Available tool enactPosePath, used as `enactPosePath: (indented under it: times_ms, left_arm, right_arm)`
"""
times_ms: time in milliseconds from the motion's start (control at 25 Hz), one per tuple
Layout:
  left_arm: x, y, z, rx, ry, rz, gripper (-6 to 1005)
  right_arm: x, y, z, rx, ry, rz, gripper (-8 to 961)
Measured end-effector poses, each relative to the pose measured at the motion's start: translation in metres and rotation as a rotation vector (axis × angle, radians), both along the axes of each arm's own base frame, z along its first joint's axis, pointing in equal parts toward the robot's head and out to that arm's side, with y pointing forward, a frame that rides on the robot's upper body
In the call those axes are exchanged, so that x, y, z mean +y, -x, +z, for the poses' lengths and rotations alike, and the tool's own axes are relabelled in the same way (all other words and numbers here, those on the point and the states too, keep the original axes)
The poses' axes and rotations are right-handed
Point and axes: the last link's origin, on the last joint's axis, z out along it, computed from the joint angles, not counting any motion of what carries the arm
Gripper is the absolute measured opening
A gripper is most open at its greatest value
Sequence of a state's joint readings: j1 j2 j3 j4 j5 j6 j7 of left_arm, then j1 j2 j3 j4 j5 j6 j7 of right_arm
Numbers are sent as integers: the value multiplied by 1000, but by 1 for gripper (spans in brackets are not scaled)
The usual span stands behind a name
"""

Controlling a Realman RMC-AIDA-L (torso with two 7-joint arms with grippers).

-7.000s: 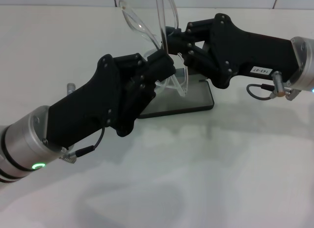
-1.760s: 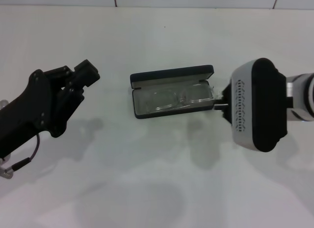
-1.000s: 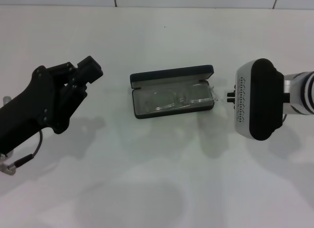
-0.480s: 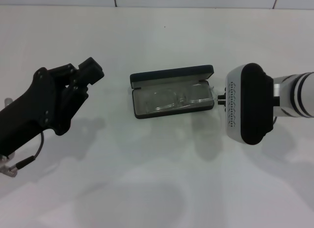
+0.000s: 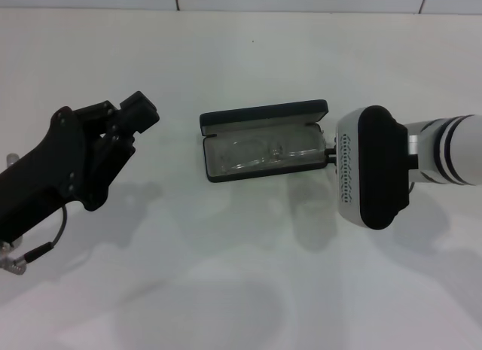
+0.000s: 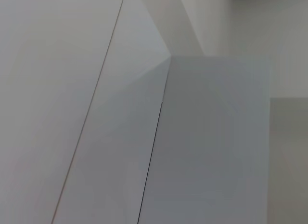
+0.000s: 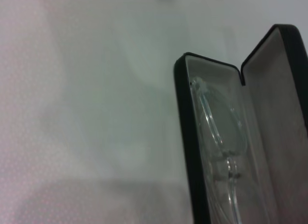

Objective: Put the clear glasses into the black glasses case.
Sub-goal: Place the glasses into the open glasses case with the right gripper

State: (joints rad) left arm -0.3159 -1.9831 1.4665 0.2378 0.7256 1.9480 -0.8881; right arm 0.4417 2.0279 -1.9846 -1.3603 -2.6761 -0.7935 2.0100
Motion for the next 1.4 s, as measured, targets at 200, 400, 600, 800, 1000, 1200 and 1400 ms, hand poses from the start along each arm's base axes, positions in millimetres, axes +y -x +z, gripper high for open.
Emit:
enactPosePath:
  times_ms: [200, 400, 600, 800, 1000, 1200, 1400]
  left_arm:
    - [0, 0, 0, -1, 0, 0, 68]
    - [0, 0, 0, -1, -1, 0, 68]
    - [0, 0, 0, 0, 0, 2, 68]
    - [0, 2, 0, 0, -1, 8, 68]
    - [2, 0, 0, 2, -1, 1, 68]
    - [3, -1, -1, 2, 0, 1, 69]
    - [2, -1, -1, 2, 1, 4, 69]
  right_arm:
    - [0, 3, -2, 7, -1, 19, 36]
    - [2, 5, -3, 7, -5, 29, 35]
    - [4, 5, -3, 5, -6, 31, 35]
    - [-1, 6, 1, 7, -20, 39, 35]
    - [-1, 1, 6, -7, -38, 37, 35]
    - [3, -6, 4, -15, -48, 28, 35]
    - [9, -9, 2, -22, -56, 33, 34]
